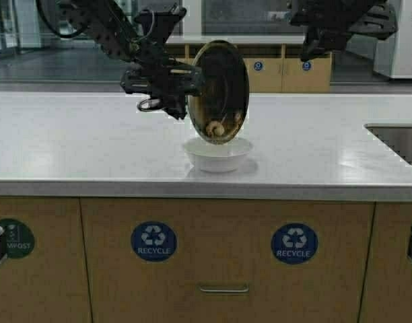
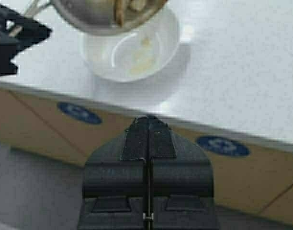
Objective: Add oil to the pan and cook the shrimp and serve it
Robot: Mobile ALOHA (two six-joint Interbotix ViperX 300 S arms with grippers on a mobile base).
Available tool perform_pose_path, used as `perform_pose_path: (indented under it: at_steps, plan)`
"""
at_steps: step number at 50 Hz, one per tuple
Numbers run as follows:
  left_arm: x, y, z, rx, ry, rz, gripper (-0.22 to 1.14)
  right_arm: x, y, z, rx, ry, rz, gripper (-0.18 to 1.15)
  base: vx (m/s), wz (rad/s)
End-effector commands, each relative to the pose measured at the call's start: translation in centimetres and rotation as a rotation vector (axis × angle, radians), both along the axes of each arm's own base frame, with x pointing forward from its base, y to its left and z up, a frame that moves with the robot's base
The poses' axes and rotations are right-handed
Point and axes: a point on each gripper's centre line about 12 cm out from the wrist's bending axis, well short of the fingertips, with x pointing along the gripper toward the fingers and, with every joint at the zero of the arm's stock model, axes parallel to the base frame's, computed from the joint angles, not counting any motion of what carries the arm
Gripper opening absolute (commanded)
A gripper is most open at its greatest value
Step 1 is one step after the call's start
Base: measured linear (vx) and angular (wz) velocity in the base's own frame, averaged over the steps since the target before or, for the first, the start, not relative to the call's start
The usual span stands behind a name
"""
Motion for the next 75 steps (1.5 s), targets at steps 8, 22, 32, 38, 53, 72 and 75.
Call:
perform_pose_path:
  at_steps: [8, 22, 32, 38, 53, 72, 75]
  plan:
    - [1.2, -0.7, 3.6, 0.033, -0.133, -0.043, 0.05, 0.1, 0.1, 0.9, 0.017, -0.032, -0.002, 0.05, 0.00, 0.00]
    - [1.3, -0.6, 4.0, 0.008, -0.132, -0.019, 0.05, 0.1, 0.1, 0.9, 0.017, -0.032, -0.002, 0.05, 0.00, 0.00]
    - [1.0, -0.1, 5.1, -0.071, -0.114, 0.043, 0.05, 0.1, 0.1, 0.8, 0.016, -0.030, -0.002, 0.05, 0.00, 0.00]
    - [0.4, 0.3, 5.7, -0.135, -0.112, 0.081, 0.05, 0.1, 0.1, 0.9, 0.018, -0.030, -0.003, 0.05, 0.00, 0.00]
    - [-1.4, 1.5, 6.5, -0.343, -0.073, 0.174, 0.04, 0.1, 0.1, 0.8, 0.017, -0.029, -0.003, 0.05, 0.00, 0.00]
    - [-3.2, 2.3, 6.2, -0.667, 0.014, 0.265, 0.04, 0.1, 0.1, 0.8, 0.017, -0.029, -0.003, 0.05, 0.00, 0.00]
    - [-3.5, 2.2, 6.1, -0.724, 0.026, 0.253, 0.04, 0.1, 0.1, 0.7, 0.015, -0.025, -0.003, 0.05, 0.00, 0.00]
